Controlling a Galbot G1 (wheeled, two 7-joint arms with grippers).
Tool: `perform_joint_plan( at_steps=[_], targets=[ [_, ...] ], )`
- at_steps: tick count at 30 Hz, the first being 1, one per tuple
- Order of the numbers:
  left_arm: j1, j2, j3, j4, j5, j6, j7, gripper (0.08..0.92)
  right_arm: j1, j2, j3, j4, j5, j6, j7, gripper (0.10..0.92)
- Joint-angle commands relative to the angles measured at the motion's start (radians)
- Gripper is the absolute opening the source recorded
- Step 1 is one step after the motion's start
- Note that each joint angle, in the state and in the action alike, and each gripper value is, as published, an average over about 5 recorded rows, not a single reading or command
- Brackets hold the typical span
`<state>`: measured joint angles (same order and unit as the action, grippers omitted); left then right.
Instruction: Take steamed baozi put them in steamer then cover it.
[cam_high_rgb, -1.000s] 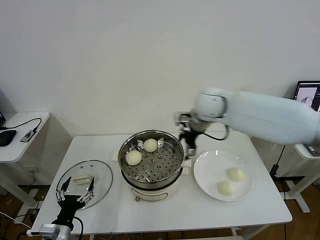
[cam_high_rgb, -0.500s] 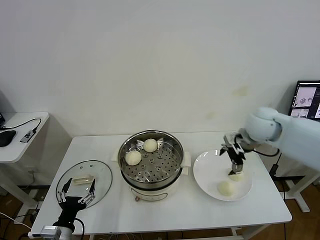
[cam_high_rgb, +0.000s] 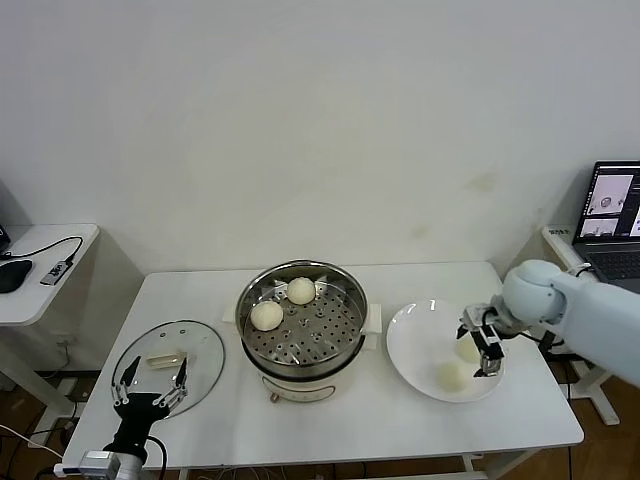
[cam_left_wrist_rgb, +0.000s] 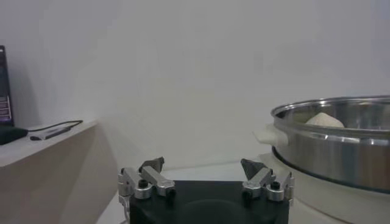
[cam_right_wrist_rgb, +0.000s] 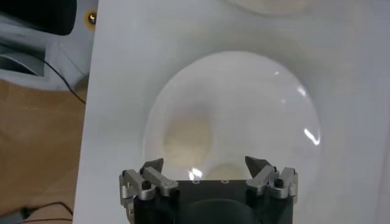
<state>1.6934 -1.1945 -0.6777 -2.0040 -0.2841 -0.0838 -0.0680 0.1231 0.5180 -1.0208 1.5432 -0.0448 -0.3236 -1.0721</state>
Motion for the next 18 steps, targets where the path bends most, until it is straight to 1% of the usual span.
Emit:
perform_joint_plan(
  at_steps=[1,18],
  targets=[
    [0.0,0.001,-0.002,0.001,0.0,0.0,0.0,0.823,-0.159,0.055,0.096,-0.095,-0.045,0.014,0.021,0.823],
    [-0.007,0.006,-0.007,0.011,-0.006,0.001,-0.001,0.823,-0.21,0.133,0.132,-0.147,-0.057,-0.007,0.043,0.821]
  ],
)
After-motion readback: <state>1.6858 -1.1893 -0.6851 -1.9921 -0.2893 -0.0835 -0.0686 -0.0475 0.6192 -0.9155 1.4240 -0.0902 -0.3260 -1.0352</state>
